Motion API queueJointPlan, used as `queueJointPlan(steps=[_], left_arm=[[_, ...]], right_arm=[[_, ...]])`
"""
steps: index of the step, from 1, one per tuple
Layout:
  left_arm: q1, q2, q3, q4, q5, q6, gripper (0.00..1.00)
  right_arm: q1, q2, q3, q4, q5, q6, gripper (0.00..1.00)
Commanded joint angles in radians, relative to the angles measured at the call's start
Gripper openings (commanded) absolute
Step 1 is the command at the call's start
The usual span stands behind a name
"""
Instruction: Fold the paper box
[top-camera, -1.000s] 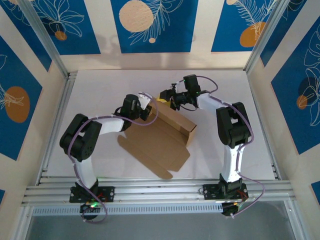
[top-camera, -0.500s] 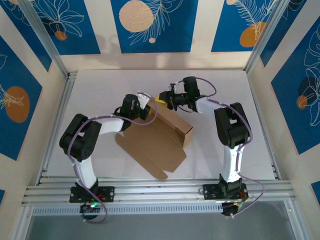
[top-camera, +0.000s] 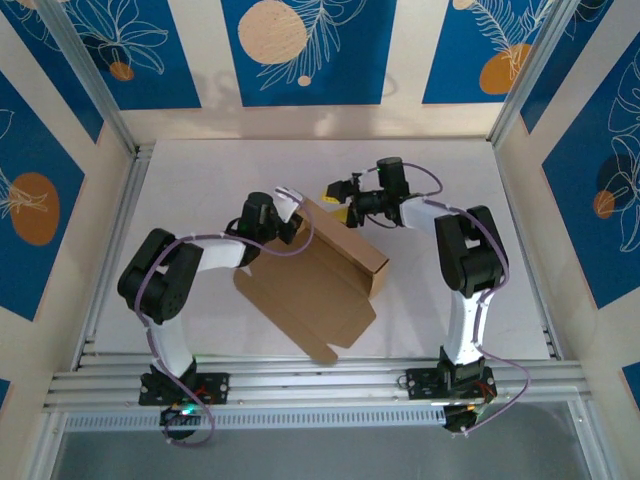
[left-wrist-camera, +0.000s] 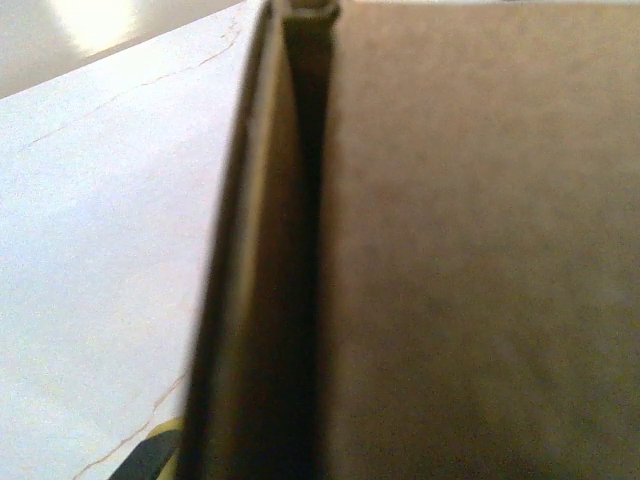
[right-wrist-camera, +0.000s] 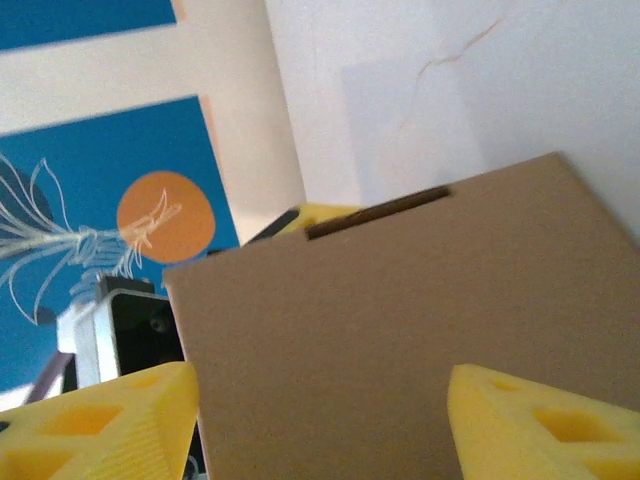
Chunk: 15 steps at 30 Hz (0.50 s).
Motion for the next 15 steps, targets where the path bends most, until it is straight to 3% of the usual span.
queueJointPlan(steps=[1,6,9,15], left_arm=[[0.010,-0.031,-0.012,0.010,0.080,0.028,0.00],[0.032,-0.019,0.003,0.047,0.199,0.006,0.00],[0.043,0.005,0.041,0.035,0.216,-0.006,0.00],[0.043,0.045,0.076,0.036,0.134,-0.069,0.00]], right_arm=[[-0.052,-0.025,0.003,-0.116,0.015,-0.030,0.62],[-0.056,0.014,0.053,-0.274,0.051,-0.135,0.29],[-0.030,0.052,0.073,-0.319,0.042,-0.189,0.20],[0.043,0.081,0.065,-0.235,-0.016,-0.176,0.17]])
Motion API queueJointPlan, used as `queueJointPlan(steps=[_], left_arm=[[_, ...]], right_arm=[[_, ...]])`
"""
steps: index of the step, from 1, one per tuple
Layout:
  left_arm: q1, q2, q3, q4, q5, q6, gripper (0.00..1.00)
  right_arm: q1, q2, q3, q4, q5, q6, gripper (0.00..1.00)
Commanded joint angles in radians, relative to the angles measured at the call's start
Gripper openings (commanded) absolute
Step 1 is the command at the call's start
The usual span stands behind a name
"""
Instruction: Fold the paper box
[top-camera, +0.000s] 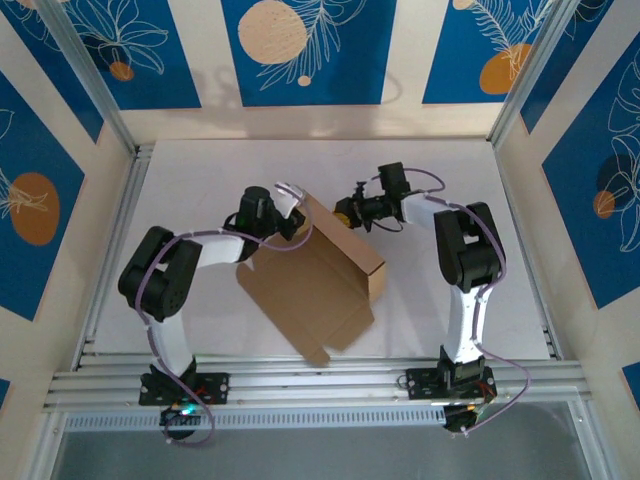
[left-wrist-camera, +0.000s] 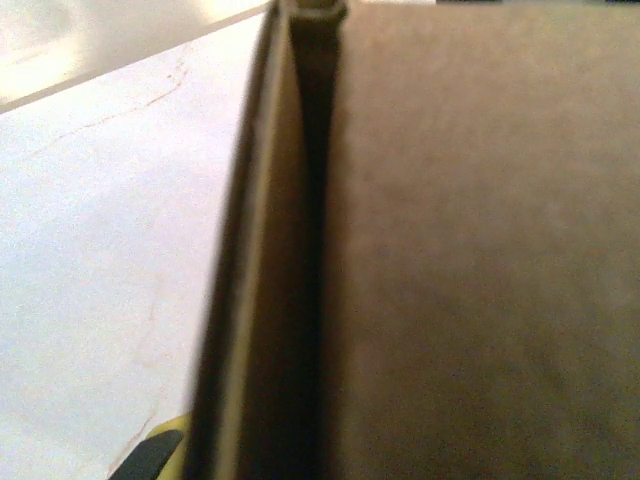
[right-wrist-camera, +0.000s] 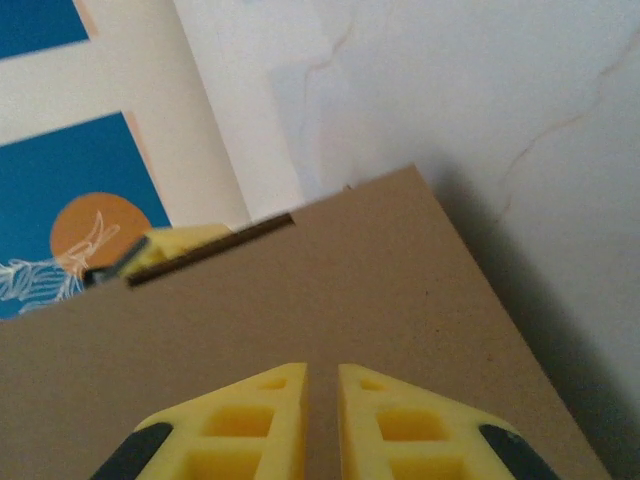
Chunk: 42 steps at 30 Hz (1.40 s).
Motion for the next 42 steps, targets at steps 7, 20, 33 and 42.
queueJointPlan(steps=[7,20,33,42], left_arm=[[0.001,0.043,0.055,0.010,-0.139,-0.087,0.00],[-0.034,0.059,0.107,-0.039,-0.379,-0.072,0.05],[-0.022,-0.053,0.038,-0.047,-0.265,-0.028,0.55],[0.016,-0.071,0.050,-0.138,-0.121,-0.071,0.71]], right_arm=[[0.112,0.083,0.075,0.029,-0.123,-0.032,0.16],[0.139,0.133,0.147,0.071,-0.173,-0.024,0.17],[0.006,-0.081,0.145,-0.230,0.158,-0.179,0.53],[0.010,-0.154,0.213,-0.386,0.272,-0.254,0.63]])
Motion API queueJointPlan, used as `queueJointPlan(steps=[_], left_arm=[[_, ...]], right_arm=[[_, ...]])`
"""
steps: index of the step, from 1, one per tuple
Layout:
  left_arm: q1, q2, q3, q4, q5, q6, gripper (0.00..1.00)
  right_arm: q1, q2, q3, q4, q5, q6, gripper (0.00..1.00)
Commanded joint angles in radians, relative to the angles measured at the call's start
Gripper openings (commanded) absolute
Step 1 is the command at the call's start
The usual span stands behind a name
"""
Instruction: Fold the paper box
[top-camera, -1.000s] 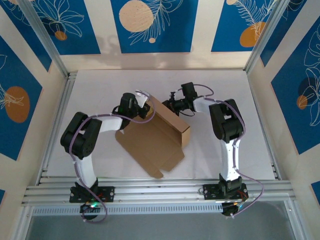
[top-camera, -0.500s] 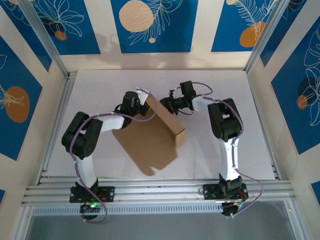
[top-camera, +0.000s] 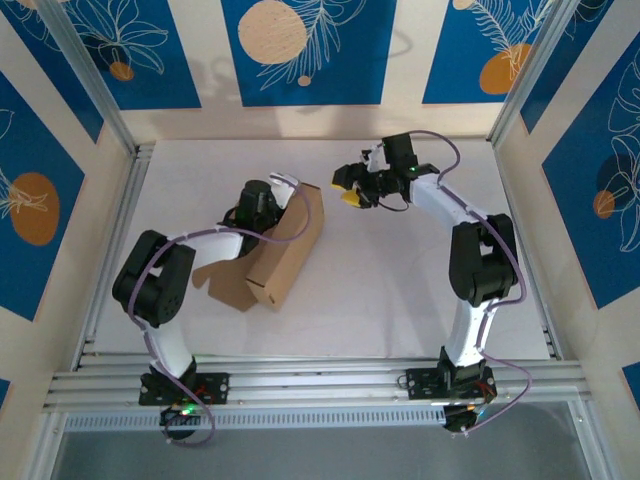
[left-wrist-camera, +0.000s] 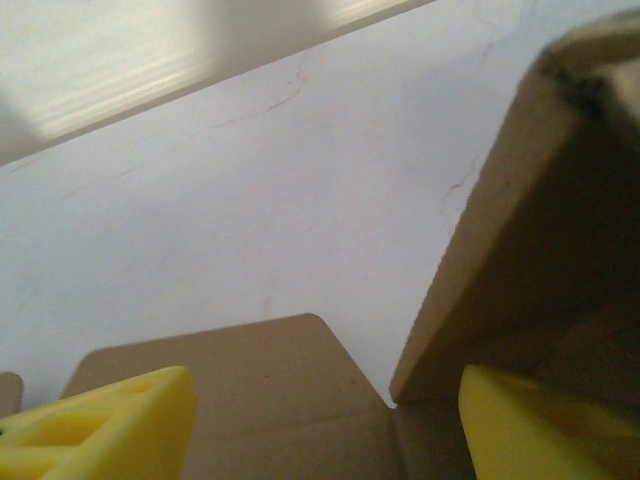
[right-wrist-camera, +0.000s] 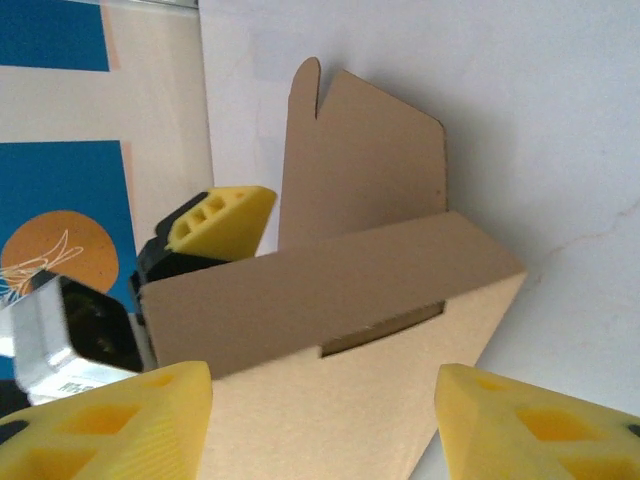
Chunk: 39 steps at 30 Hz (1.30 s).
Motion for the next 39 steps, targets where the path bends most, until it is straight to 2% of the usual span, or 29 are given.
queueJointPlan(steps=[1,8,12,15,19,22,27,34,39], left_arm=[[0.025,-0.021,0.017,-0.061,0.098,-0.037,0.71],[0.029,0.028,0.093,-0.172,0.188,-0.099,0.72],[0.028,0.073,0.143,-0.250,0.254,-0.108,0.66],[0.029,0.085,0.159,-0.319,0.230,-0.080,0.67],[0.029,0.090,0.181,-0.402,0.156,-0.057,0.69],[0.026,0.113,0.186,-0.416,0.170,-0.075,0.70],[0.023,0.124,0.138,-0.336,0.186,-0.114,0.70],[0.041,0.088,0.131,-0.357,0.141,-0.149,0.70],[0.099,-0.021,0.064,-0.367,0.124,-0.296,0.69]], right_arm=[[0.009,-0.008,0.010,-0.103,0.042,-0.037,0.63],[0.025,-0.030,0.006,-0.116,0.022,-0.023,0.68],[0.047,-0.054,0.029,-0.182,0.088,-0.060,0.74],[0.052,-0.076,0.027,-0.212,0.144,-0.073,0.74],[0.034,-0.087,-0.004,-0.195,0.153,-0.047,0.70],[0.033,-0.081,-0.019,-0.140,0.088,-0.016,0.63],[0.080,-0.021,0.041,-0.131,-0.008,-0.010,0.61],[0.152,0.022,0.076,-0.189,0.063,-0.067,0.58],[0.143,0.064,0.107,-0.207,0.094,-0.088,0.54]])
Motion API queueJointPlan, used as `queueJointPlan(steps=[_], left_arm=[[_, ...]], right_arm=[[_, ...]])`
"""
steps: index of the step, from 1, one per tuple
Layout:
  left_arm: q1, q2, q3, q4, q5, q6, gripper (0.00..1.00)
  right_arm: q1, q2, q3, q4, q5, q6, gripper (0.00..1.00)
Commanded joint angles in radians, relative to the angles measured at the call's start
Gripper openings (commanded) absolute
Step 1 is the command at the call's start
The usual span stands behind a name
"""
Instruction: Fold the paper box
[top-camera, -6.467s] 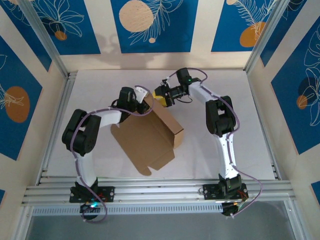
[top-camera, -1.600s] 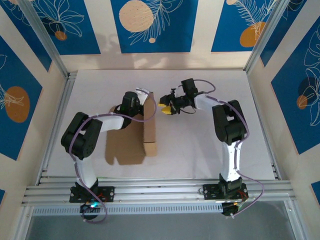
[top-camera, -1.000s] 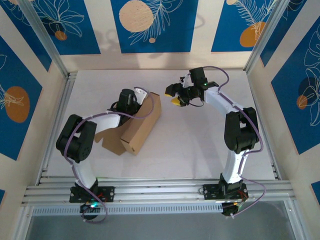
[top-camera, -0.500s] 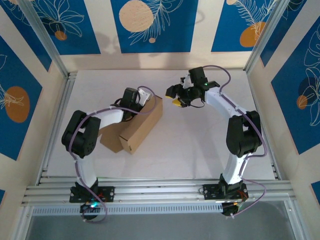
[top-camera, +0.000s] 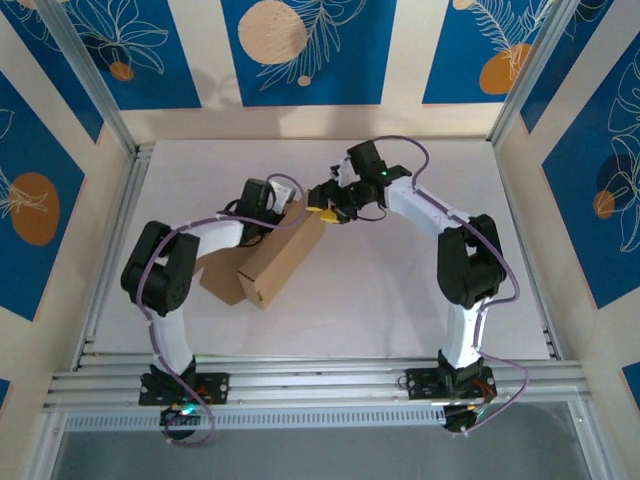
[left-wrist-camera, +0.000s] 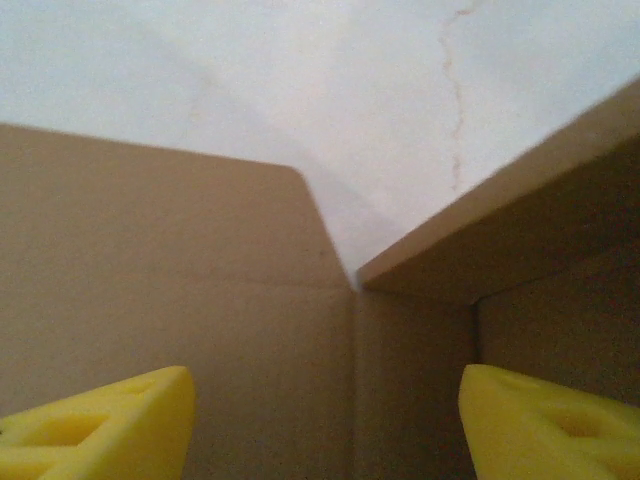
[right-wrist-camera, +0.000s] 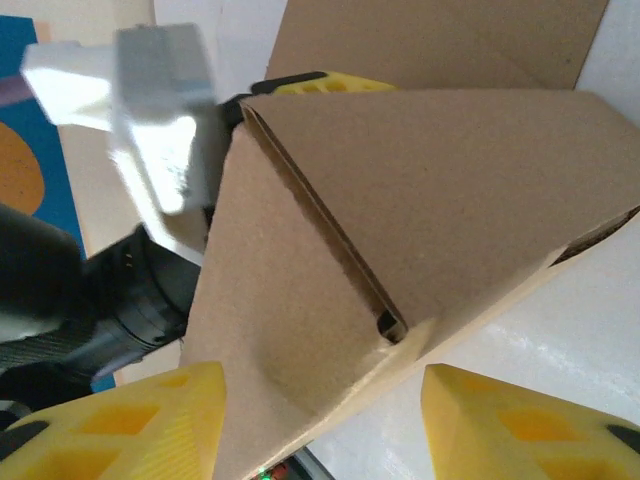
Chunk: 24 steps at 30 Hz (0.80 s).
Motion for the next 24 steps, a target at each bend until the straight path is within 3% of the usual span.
queueJointPlan(steps=[1,5,13,17,19,24], left_arm=[[0.045,-0.120,-0.066,0.000,-0.021,-0.140,0.69],[0.031,-0.192,-0.172,0.093,0.118,-0.310,0.66],[-0.043,-0.227,-0.278,0.353,0.214,-0.569,0.65],[-0.047,-0.231,-0.242,0.285,0.163,-0.544,0.66],[-0.042,-0.266,-0.245,0.220,0.091,-0.503,0.67],[-0.038,-0.377,-0.235,0.126,0.041,-0.395,0.68]], right_arm=[[-0.022,0.048,0.063,-0.041,0.020,-0.034,0.53],[-0.029,0.152,0.226,-0.079,-0.056,-0.073,0.51],[0.022,0.485,0.797,-0.349,-0.212,-0.163,0.55],[0.002,0.551,0.964,-0.451,-0.126,-0.181,0.62],[-0.012,0.510,0.942,-0.465,-0.053,-0.202,0.68],[-0.031,0.311,0.783,-0.454,0.198,-0.269,0.74]])
